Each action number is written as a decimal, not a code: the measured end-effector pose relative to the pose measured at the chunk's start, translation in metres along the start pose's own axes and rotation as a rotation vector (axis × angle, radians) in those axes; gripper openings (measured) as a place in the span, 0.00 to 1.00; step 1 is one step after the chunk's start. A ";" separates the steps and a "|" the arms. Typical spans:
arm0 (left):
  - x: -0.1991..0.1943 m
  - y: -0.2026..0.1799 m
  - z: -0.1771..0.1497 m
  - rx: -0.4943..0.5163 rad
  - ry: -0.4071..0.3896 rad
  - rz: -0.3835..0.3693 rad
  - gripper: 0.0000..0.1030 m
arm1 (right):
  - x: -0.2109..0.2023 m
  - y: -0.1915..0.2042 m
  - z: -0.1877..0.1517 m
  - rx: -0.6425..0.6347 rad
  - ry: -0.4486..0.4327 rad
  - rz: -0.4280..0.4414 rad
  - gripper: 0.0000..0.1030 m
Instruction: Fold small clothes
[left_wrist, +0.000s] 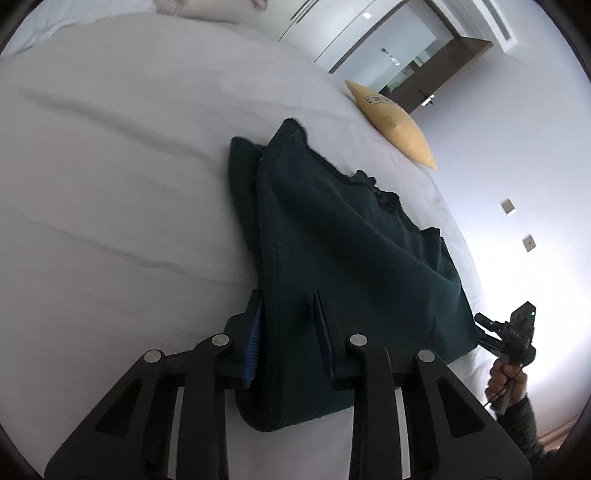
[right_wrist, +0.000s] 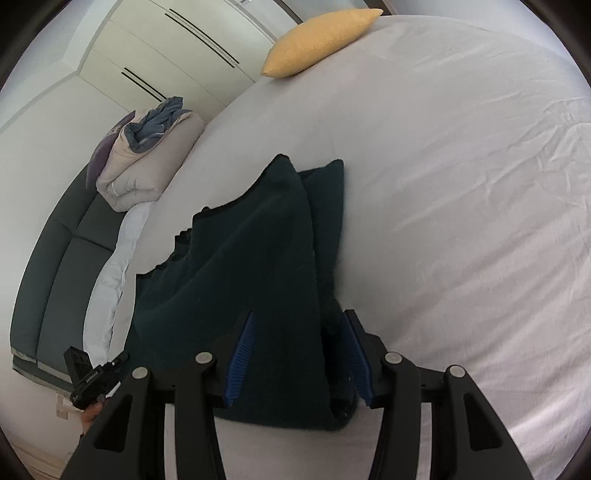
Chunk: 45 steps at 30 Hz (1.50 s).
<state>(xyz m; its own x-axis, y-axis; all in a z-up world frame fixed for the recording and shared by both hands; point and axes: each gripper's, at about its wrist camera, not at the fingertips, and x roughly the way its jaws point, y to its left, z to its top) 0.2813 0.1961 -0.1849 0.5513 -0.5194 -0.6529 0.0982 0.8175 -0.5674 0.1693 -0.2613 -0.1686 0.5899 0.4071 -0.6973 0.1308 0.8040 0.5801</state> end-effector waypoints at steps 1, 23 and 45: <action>0.000 -0.003 0.000 0.017 -0.002 0.011 0.25 | 0.001 0.000 -0.002 -0.010 0.015 -0.008 0.50; -0.017 -0.018 -0.011 0.138 -0.035 0.119 0.08 | -0.006 0.011 -0.010 -0.069 -0.038 -0.069 0.07; -0.027 0.025 -0.037 -0.010 -0.004 0.016 0.04 | -0.007 -0.025 -0.032 0.149 -0.050 0.048 0.06</action>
<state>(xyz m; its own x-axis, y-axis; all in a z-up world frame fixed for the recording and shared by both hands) 0.2384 0.2215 -0.2001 0.5565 -0.5053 -0.6595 0.0812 0.8231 -0.5621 0.1368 -0.2702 -0.1917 0.6369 0.4188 -0.6473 0.2154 0.7095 0.6710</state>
